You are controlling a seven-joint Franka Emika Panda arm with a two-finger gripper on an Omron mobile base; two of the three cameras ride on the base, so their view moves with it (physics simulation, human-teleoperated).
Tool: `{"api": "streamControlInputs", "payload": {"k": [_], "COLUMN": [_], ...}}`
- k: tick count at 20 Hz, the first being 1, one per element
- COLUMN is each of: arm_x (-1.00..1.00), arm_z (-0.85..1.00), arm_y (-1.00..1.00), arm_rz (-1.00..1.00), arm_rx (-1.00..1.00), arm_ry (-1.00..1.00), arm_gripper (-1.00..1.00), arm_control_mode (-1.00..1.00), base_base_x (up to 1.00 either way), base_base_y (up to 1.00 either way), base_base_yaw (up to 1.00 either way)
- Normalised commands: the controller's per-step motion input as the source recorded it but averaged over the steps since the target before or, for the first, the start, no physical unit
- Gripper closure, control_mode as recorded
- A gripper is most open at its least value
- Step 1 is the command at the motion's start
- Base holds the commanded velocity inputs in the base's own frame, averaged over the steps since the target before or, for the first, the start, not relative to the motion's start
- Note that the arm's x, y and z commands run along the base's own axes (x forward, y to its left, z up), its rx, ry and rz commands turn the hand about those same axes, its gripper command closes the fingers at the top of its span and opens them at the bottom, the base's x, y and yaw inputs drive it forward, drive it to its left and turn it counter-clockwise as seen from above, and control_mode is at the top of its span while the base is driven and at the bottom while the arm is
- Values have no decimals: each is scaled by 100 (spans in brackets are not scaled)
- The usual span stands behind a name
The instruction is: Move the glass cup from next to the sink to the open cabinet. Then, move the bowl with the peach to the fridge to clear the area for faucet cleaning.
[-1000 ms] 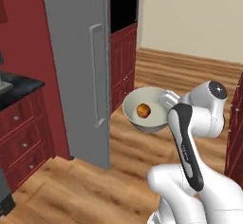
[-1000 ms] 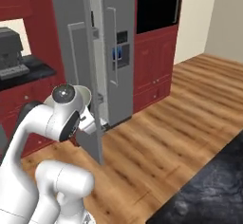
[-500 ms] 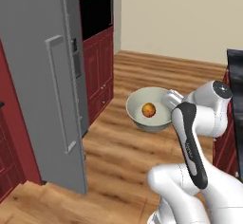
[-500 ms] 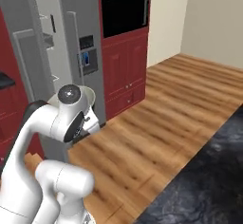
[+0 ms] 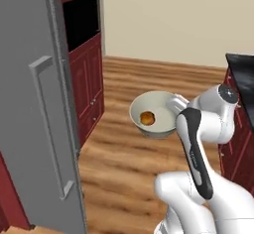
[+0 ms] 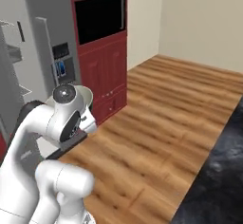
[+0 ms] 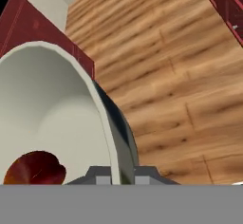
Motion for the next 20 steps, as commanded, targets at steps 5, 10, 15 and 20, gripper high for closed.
{"api": "streamControlInputs", "payload": {"k": [5, 10, 15, 20], "arm_x": [0, 0, 0, 0], "arm_z": [0, 0, 0, 0], "arm_y": [0, 0, 0, 0], "arm_rz": [0, 0, 0, 0], "arm_rx": [0, 0, 0, 0], "arm_ry": [0, 0, 0, 0], "arm_gripper": [100, 100, 100, 100], "arm_control_mode": [100, 100, 100, 100], "base_base_x": [100, 79, 47, 54], "base_base_y": [-32, 6, 53, 22], "base_base_yaw": [-30, -5, 24, 51]}}
